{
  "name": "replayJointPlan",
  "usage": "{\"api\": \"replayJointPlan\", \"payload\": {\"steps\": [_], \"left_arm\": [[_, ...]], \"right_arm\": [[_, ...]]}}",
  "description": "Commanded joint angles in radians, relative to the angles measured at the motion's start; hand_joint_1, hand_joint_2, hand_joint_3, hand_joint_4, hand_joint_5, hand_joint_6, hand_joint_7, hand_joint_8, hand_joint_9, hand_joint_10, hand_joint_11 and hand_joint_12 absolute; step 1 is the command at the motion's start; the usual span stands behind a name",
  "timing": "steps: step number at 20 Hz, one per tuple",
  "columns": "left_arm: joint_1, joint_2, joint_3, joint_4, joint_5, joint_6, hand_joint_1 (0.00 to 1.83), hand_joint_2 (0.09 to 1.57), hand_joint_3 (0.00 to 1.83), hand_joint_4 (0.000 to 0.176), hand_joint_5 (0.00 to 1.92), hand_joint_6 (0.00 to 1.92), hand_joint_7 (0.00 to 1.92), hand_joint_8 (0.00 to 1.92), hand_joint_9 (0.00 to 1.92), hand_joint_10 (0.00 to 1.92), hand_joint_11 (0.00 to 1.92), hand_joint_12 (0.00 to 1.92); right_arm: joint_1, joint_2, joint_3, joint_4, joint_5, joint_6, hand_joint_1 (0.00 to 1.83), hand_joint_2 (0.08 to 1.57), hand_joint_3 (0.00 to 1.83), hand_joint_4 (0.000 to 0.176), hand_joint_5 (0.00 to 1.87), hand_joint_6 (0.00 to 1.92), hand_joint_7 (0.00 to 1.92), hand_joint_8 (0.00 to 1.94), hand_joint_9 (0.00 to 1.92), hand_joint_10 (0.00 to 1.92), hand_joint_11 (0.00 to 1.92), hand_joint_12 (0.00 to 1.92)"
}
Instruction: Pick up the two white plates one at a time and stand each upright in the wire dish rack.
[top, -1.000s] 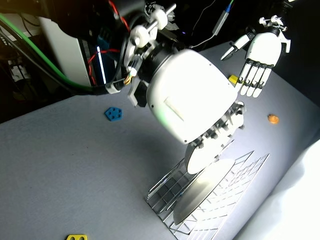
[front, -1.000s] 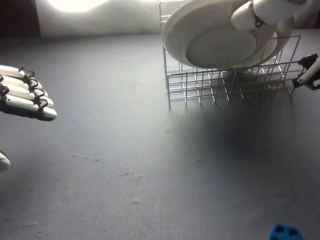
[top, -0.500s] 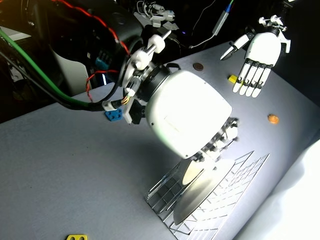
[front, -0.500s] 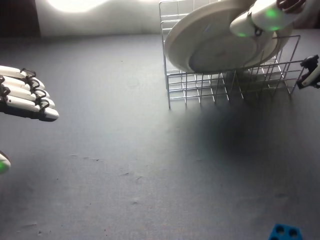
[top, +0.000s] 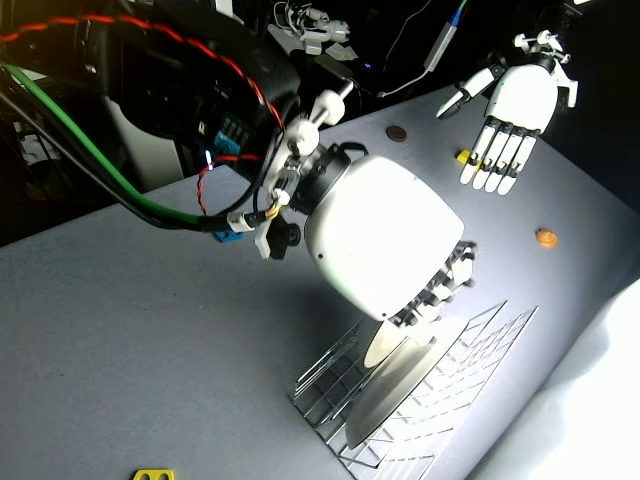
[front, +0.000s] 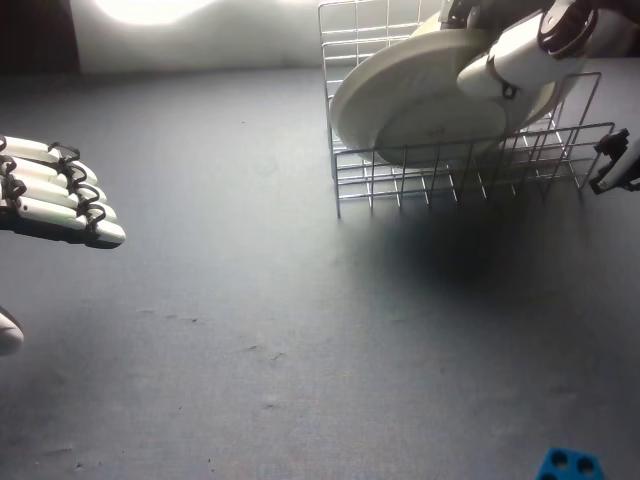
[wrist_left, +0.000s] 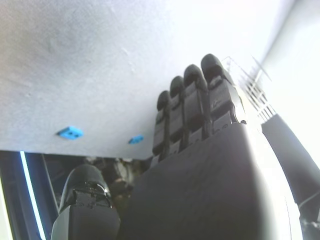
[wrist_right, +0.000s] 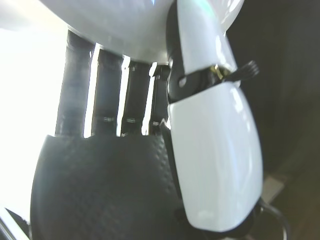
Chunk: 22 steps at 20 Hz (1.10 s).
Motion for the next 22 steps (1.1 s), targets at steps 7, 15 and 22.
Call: {"api": "replayJointPlan", "payload": {"steps": [7,15,22], "left_arm": [[-0.016,0.005,-0.003,-0.057,-0.021,-0.002,0.0,1.05,0.0,0.0,0.16,0.0,0.18,0.01,0.15,0.01,0.0,0.28],[-0.021,0.004,-0.006,-0.051,-0.024,-0.002,0.0,1.07,0.0,0.0,0.16,0.0,0.19,0.01,0.15,0.01,0.0,0.3],[-0.023,0.005,-0.011,-0.045,-0.024,-0.002,0.0,1.05,0.0,0.0,0.14,0.0,0.17,0.0,0.14,0.0,0.0,0.25]], "right_arm": [[-0.033,-0.022,0.018,-0.15,0.035,0.034,1.37,1.11,0.0,0.0,0.93,1.08,1.01,0.93,0.87,1.21,0.63,1.41],[-0.061,-0.038,0.021,-0.189,0.043,0.034,1.37,1.11,0.0,0.0,0.94,1.08,1.01,0.94,0.88,1.18,0.66,1.36],[-0.061,-0.038,0.021,-0.202,0.05,0.033,1.16,1.21,0.0,0.022,0.77,1.3,0.84,1.22,0.72,0.81,0.47,1.47]]}}
